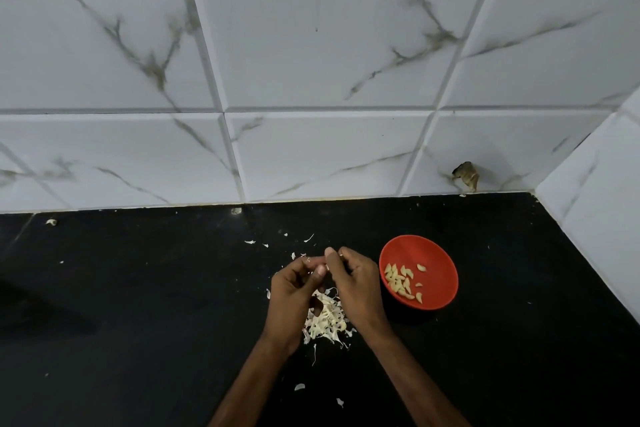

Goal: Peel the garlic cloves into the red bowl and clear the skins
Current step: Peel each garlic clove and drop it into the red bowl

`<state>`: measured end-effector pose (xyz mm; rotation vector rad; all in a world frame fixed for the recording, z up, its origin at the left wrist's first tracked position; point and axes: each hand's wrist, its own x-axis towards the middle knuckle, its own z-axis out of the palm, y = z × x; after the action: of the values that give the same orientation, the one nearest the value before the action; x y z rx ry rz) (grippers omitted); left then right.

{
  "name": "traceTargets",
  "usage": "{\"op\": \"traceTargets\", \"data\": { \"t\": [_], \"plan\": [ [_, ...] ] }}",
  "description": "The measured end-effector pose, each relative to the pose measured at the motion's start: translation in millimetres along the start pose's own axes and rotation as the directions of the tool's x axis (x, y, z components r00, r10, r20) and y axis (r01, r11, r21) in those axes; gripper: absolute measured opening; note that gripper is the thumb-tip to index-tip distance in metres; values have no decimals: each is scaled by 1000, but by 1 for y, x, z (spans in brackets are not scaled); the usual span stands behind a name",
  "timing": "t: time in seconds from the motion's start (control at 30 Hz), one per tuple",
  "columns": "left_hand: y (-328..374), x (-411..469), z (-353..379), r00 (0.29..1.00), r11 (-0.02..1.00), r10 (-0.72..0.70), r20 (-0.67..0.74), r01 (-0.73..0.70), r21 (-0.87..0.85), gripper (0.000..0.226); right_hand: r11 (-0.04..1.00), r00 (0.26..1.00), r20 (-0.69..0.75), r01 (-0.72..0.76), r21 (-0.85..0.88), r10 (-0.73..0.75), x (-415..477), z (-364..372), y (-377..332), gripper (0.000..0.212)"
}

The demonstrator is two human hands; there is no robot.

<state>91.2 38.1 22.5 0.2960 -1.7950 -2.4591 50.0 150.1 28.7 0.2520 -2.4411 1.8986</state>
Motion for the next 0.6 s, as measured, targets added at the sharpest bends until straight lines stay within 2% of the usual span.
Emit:
{"op": "traceTargets", "data": {
  "t": [0.13, 0.17, 0.23, 0.3, 0.37, 0.43, 0.5, 0.53, 0.6],
  "plan": [
    [2, 0, -1, 999, 999, 36, -5, -36, 39, 16, 997, 1000, 16, -22, 80, 21, 0, 1, -3, 41],
    [2, 0, -1, 999, 998, 42, -10, -41, 57, 17, 997, 1000, 17, -14, 75, 13, 1, 1, -3, 39],
    [0, 0, -1, 998, 997, 38, -40, -36, 63, 18, 999, 1000, -4, 25, 23, -25, 3, 2, -2, 54],
    [0, 1, -1, 997, 997, 38, -61, -34, 62, 16, 997, 998, -8, 64, -31, -64, 4, 0, 0, 54],
    [0, 2, -3, 995, 997, 48, -84, -42, 70, 15, 980, 991, 50, 131, -151, -125, 4, -5, 1, 49],
    [-1, 3, -5, 993, 996, 41, -112, -32, 79, 14, 903, 969, 105, 246, -352, -223, 5, -9, 6, 46],
    [-3, 3, -5, 994, 999, 0, -107, 5, 45, 10, 822, 944, 135, 329, -464, -302, 7, -12, 11, 43],
    [-4, 3, -5, 995, 1000, -30, -93, 30, 3, 13, 824, 941, 141, 337, -456, -308, 8, -12, 12, 43],
    [-6, 2, -5, 995, 995, -80, -66, 75, -67, 20, 915, 966, 116, 258, -309, -233, 8, -11, 12, 44]
  ]
}}
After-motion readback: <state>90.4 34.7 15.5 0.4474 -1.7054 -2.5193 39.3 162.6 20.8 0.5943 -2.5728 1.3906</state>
